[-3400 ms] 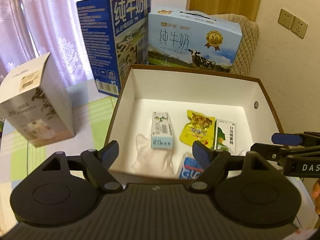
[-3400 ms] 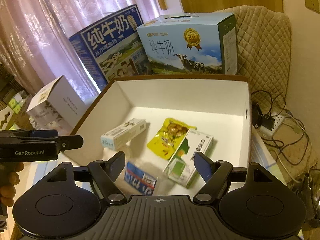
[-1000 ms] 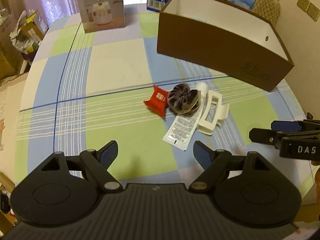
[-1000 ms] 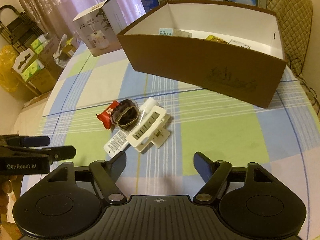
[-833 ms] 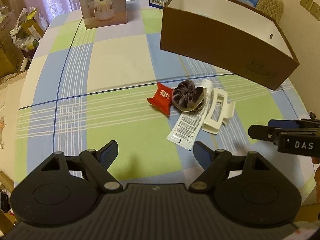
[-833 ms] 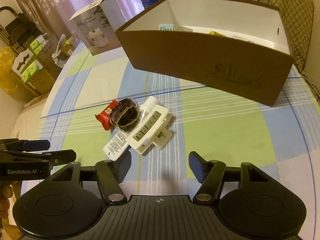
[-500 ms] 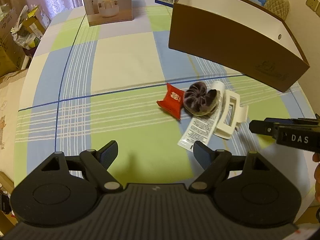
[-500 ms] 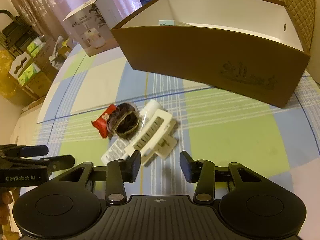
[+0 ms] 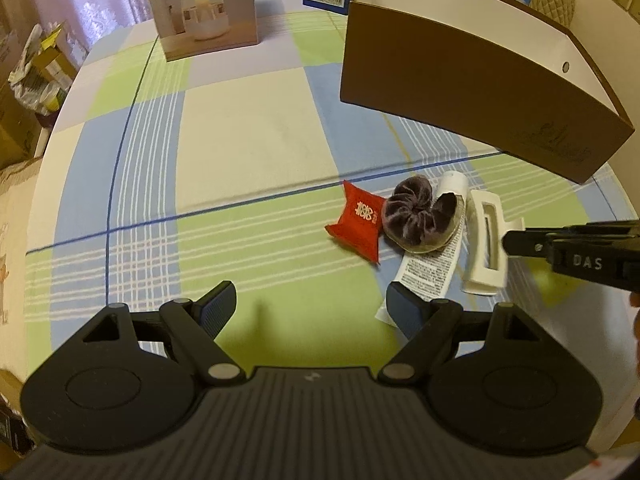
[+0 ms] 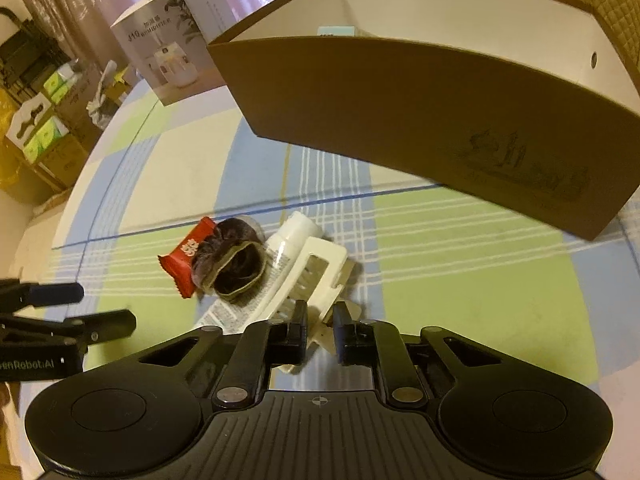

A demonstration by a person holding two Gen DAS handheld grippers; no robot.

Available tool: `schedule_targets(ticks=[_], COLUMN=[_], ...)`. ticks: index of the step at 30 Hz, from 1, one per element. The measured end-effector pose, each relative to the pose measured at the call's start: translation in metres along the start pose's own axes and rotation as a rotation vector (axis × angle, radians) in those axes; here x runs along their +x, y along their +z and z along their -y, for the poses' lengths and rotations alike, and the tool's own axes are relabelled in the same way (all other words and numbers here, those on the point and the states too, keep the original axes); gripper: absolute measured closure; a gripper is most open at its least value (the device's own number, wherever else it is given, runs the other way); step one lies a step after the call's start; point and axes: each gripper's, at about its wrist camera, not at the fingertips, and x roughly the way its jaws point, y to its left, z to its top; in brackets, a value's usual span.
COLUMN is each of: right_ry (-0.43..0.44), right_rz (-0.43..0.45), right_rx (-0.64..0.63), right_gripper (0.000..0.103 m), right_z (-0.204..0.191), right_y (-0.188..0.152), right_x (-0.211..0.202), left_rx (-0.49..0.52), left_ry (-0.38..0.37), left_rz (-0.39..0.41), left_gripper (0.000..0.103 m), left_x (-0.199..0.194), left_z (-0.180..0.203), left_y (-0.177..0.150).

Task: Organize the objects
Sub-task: 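Grasp the red candy packet with left tool while right tool grasps white clip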

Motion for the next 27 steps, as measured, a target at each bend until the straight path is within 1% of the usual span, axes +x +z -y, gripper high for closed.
schedule_targets(ticks=[2, 8, 10, 12, 13, 14, 15, 16, 17, 20, 25, 27], right_ry=[-0.023, -0.115, -0.112, -0.077, -0.064, -0.05, -0.045, -0.046, -0.05, -0.054, -0.094, -0.115], right_rz=[0.001, 0.002, 0.019, 0.022, 0.025, 0.023, 0.02, 0.023, 0.027, 0.015, 0.017, 0.021], right_rx=[-0.025, -0.077, -0.043, 0.004, 0.019, 0.009, -0.006, -0.022, -0.044, -0.103, -0.157, -0.186], right_gripper=[0.099, 0.1, 0.099, 0.098, 0.094, 0.08, 0.07, 0.055, 0.052, 0.052, 0.052, 0.055], right_z=[0.005, 0.029, 0.038, 0.045, 0.048, 0.047, 0.045, 0.042, 0.038, 0.027, 0.02, 0.02], right_y=[0.002, 0.006, 0.005, 0.005, 0.003, 0.001, 0.0, -0.002, -0.005, -0.008, -0.009, -0.009], right_x=[-0.002, -0.014, -0.021, -0.026, -0.028, -0.029, -0.029, -0.029, -0.027, -0.018, -0.003, 0.0], left_rx=[0.009, 0.019, 0.023, 0.027, 0.028, 0.029, 0.03, 0.03, 0.033, 0.044, 0.079, 0.1], left_ry=[-0.004, -0.017, -0.023, -0.027, -0.028, -0.029, -0.03, -0.032, -0.033, -0.037, -0.042, -0.047], left_rz=[-0.001, -0.004, -0.004, -0.004, -0.004, -0.005, -0.006, -0.006, -0.006, -0.003, 0.001, 0.002], left_gripper=[0.024, 0.024, 0.024, 0.024, 0.024, 0.024, 0.024, 0.024, 0.024, 0.024, 0.024, 0.024], left_x=[0.003, 0.012, 0.013, 0.014, 0.015, 0.016, 0.016, 0.017, 0.018, 0.019, 0.025, 0.028], left_z=[0.001, 0.002, 0.002, 0.002, 0.002, 0.003, 0.003, 0.003, 0.003, 0.002, 0.004, 0.006], left_y=[0.002, 0.009, 0.01, 0.01, 0.01, 0.01, 0.01, 0.011, 0.011, 0.011, 0.013, 0.015])
